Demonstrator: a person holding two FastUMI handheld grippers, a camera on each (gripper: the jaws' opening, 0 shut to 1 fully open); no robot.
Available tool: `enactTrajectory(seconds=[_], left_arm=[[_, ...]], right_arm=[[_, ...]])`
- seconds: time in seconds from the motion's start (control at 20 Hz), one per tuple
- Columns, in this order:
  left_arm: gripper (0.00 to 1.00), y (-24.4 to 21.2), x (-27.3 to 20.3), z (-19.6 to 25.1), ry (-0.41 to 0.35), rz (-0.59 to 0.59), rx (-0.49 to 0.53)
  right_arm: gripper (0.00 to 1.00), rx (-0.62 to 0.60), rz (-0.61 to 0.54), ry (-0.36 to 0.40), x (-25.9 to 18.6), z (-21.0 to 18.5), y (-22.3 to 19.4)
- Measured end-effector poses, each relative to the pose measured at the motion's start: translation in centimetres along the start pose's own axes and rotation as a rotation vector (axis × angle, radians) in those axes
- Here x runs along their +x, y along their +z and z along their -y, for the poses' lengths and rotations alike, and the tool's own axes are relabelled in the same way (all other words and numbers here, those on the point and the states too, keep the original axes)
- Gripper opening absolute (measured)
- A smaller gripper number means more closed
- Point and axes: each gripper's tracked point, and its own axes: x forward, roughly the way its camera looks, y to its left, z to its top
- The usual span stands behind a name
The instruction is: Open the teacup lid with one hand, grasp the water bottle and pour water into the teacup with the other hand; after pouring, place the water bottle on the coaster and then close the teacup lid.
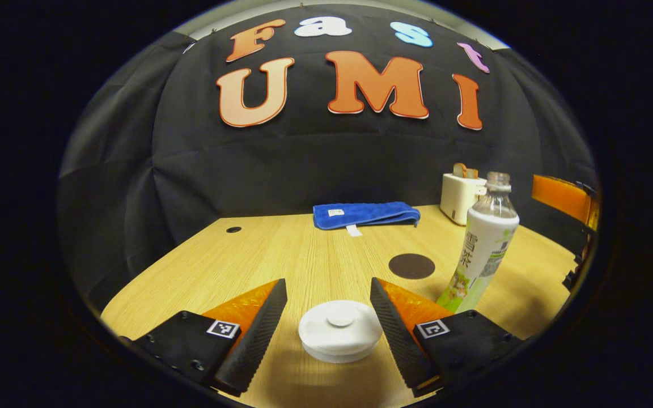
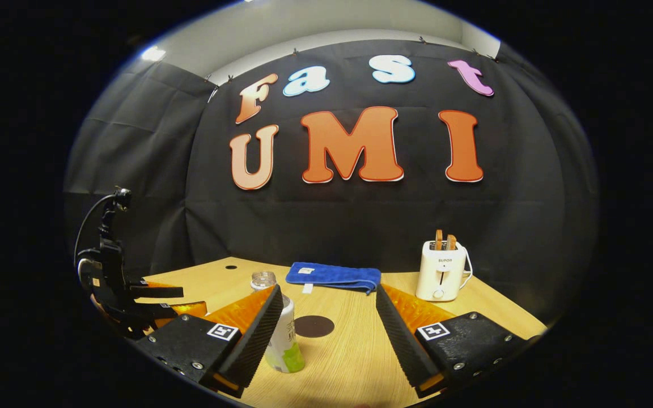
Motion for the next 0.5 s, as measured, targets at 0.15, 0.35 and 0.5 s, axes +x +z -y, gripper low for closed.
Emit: enactTrajectory(seconds=[0.15,0.35,0.5], left_arm=[[0.89,-1.3,0.6,0.5,0.005,-0.033,0.040],[0.72,-2.2,1.2,0.7,0.012,-0.058,0.050],[0.60,-2.2,1.6,0.9,0.010,-0.063,0.054]], right_arm=[[0.99,-0.004,-0.013,0.001,0.0,0.0,-0.7],[0.99,-0.018,-0.022,0.014,-0.1,-0.1,-1.2],[0.99,-0.029,-0.027,0.023,0.0,-0.2,-1.6]])
